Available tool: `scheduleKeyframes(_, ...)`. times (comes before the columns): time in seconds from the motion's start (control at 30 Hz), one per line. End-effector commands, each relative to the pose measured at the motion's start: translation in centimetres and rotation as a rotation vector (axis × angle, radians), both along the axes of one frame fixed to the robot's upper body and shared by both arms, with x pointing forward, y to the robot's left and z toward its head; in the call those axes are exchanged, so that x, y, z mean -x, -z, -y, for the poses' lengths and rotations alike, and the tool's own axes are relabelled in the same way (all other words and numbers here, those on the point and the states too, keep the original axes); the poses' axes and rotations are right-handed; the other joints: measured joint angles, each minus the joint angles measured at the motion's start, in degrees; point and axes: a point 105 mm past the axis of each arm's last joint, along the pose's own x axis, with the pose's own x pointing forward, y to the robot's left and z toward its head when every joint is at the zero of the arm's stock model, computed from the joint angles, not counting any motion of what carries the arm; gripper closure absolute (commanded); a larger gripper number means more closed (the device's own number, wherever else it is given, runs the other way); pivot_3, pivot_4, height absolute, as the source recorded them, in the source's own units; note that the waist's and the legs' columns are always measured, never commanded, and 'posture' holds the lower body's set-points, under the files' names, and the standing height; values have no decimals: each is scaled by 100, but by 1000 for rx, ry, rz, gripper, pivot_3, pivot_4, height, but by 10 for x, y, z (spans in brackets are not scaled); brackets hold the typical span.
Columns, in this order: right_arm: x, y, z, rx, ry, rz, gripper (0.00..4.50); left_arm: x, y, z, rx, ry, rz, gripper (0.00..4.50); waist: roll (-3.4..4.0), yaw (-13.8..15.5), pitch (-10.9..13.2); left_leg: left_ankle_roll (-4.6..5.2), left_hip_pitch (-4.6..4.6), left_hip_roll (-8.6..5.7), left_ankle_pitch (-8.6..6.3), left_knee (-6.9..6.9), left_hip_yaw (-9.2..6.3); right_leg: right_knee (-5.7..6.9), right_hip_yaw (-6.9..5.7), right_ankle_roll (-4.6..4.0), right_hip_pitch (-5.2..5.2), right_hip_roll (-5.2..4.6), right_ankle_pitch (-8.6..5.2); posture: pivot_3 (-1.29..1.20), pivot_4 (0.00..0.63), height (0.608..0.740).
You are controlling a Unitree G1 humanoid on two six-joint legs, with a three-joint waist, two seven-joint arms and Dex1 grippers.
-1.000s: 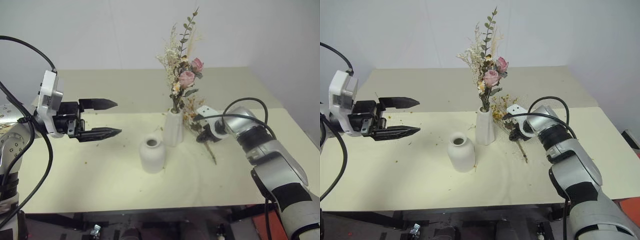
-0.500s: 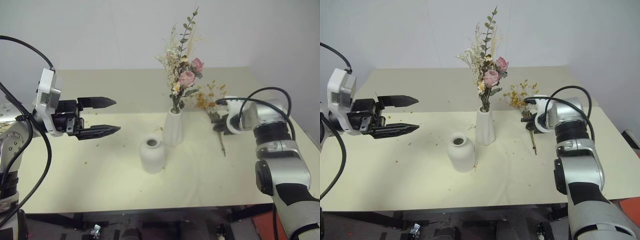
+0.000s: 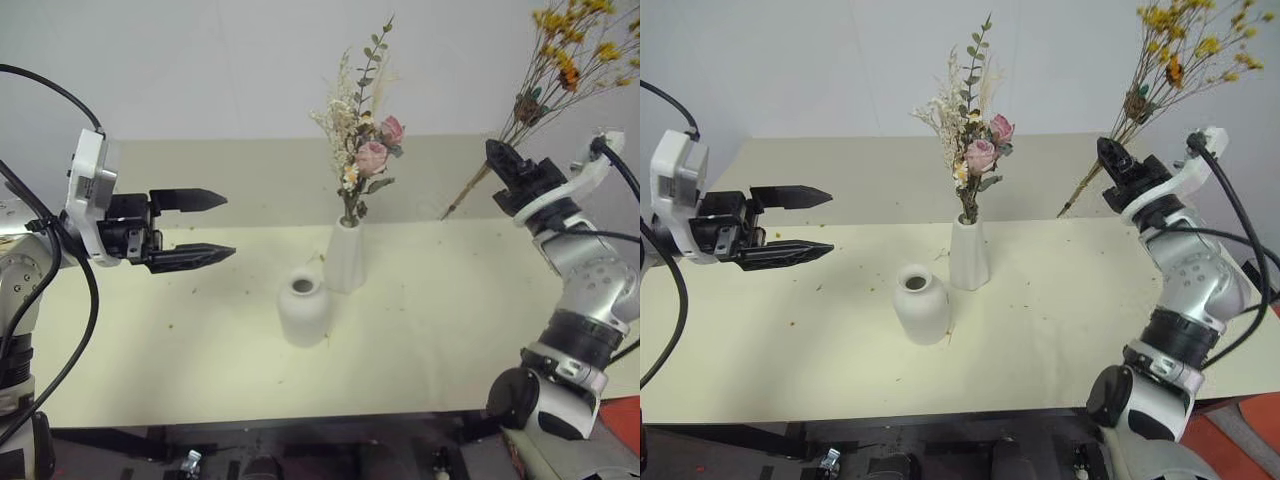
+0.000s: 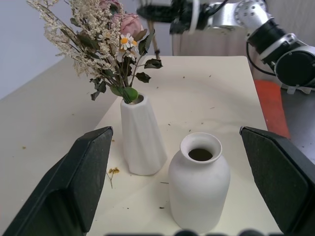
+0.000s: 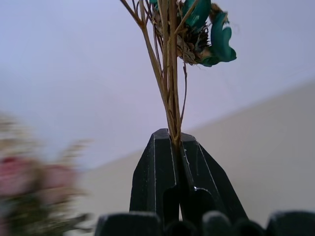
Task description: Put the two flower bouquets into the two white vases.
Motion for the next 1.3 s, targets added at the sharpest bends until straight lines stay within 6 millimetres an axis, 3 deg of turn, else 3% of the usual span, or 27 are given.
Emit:
scheduleKeyframes(0.03, 38, -20, -36, 181, -199, 205, 4426, 6, -11, -2, -13, 1, 36, 0, 0, 6, 0, 0, 1, 0, 0, 0, 0, 0, 0, 4, 1, 0, -3, 0, 150, 740)
scheduleKeyframes(0.27, 59, -13, -93, 363, -446, 294, 4426, 6, -10, -1, -12, 12, 37, 0, 0, -9, 0, 0, 6, 2, 0, 0, 2, 5, 5, 35, 1, 3, -23, 0, 150, 740)
scheduleKeyframes(0.67, 72, -19, -159, 328, -708, 358, 4426, 4, -7, -3, -23, 29, 10, 0, 0, 23, 0, 0, 2, 1, 0, 1, 0, 3, 2, 34, 0, 2, -23, 0, 150, 740)
scheduleKeyframes(0.9, 77, -14, -186, 318, -770, 347, 4426, 6, -6, -1, -29, 39, -1, 0, 0, 24, 0, 0, 2, 1, 0, 1, -1, 6, 2, 33, -1, 2, -23, 0, 150, 740)
scheduleKeyframes(1.3, 76, -7, -211, 316, -820, 340, 4426, 9, -5, 1, -37, 39, -4, 0, 0, 23, 0, 0, 3, 2, 0, 2, -1, 8, 1, 31, -2, 2, -22, 0, 150, 740)
